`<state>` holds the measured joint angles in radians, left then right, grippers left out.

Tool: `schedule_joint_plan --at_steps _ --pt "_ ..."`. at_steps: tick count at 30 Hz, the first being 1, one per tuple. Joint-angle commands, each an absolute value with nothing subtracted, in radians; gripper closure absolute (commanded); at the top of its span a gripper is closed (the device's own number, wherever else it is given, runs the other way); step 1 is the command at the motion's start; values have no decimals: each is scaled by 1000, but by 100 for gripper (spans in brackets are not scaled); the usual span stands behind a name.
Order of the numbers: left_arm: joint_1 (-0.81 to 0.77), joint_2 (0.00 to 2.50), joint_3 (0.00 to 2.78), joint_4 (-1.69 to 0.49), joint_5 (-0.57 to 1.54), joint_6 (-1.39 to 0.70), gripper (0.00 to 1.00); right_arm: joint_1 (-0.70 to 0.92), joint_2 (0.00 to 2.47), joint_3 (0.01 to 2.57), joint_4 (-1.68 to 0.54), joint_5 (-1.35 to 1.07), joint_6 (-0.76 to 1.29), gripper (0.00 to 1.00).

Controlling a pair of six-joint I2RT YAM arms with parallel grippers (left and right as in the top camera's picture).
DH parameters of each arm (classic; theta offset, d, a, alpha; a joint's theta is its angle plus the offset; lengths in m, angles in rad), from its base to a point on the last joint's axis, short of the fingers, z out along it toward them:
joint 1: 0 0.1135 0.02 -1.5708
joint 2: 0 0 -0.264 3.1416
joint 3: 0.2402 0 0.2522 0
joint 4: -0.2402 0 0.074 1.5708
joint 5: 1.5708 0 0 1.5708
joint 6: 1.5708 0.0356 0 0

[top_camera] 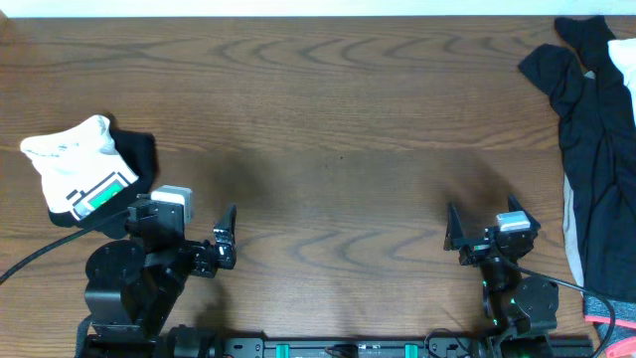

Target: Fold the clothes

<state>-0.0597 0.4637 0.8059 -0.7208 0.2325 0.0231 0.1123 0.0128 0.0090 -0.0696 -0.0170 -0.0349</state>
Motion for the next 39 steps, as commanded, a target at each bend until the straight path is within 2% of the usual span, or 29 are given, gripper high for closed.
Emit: schedule_joint_plan --at_steps 1,22,28,35,39 --pt "-58 463 802 -717 230 26 2 105 7 6 -72 -30 -50 1" --pt "-58 461 802 -717 230 26 2 105 7 6 -72 -30 -50 1" --pt "-57 374 783 -748 178 61 2 105 7 6 -72 -30 -50 1" --pt "-57 187 568 -737 118 75 2 105 7 6 -72 -30 -50 1" --pt "-57 73 394 -624 118 75 2 105 7 6 -72 -30 -50 1"
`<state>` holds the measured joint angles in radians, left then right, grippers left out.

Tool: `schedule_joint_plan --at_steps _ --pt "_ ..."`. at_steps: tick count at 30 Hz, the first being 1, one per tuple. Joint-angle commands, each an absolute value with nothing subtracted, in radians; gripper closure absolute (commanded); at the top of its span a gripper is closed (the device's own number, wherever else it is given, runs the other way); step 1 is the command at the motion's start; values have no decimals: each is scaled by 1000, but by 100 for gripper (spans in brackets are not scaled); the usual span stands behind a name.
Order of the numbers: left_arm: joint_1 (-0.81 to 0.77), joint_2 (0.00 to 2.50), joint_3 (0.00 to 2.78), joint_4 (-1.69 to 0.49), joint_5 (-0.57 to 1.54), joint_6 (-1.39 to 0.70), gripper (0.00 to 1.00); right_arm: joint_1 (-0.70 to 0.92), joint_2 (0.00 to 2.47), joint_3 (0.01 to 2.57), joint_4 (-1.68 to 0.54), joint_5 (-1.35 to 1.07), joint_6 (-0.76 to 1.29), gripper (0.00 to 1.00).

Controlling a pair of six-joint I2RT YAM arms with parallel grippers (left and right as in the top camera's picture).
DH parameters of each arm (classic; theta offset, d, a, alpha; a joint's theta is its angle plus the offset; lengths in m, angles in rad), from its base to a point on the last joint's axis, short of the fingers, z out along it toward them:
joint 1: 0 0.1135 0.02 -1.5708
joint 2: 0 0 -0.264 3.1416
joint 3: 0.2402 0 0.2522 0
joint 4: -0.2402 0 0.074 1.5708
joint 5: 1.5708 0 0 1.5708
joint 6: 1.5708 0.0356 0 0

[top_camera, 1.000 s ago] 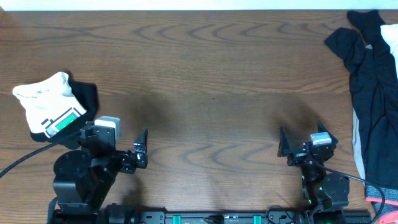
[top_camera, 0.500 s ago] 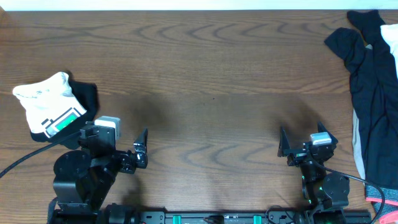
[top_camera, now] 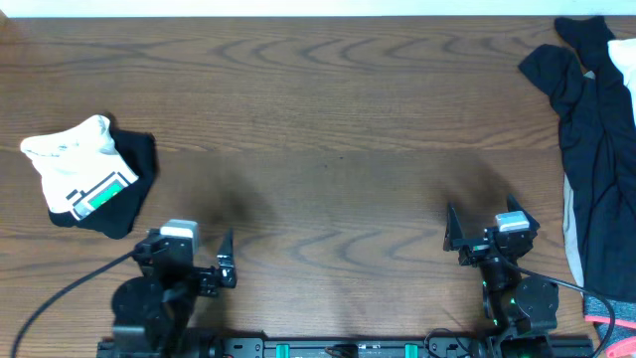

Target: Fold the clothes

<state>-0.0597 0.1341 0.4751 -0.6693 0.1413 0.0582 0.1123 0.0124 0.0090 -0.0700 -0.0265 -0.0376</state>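
Observation:
A folded white garment with a green and black print [top_camera: 81, 177] lies on a black piece of cloth at the table's left side. A heap of dark clothes [top_camera: 596, 149] with white and pink parts lies along the right edge. My left gripper [top_camera: 189, 249] stands open at the near edge, just right of and below the folded garment, holding nothing. At the near right my right gripper [top_camera: 487, 227] is also open and empty, to the left of the heap.
The brown wooden table [top_camera: 328, 119] stretches between the two lots of clothing. A black cable [top_camera: 60, 298] trails off the left arm's base toward the near left corner.
My left arm has drawn back toward the near edge and now stands apart from the folded garment, which it overlapped before. The right arm and the clothes have not moved.

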Motion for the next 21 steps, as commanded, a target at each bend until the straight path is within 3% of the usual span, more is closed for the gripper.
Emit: schedule_joint_plan --at_steps 1,11,21 --pt "-57 40 346 -581 118 75 2 105 7 6 -72 -30 -50 1" --pt "-56 1 3 -63 103 74 2 105 7 6 -72 -30 -50 1" --pt "-56 2 4 -61 103 75 2 105 7 6 -72 -30 -50 1"
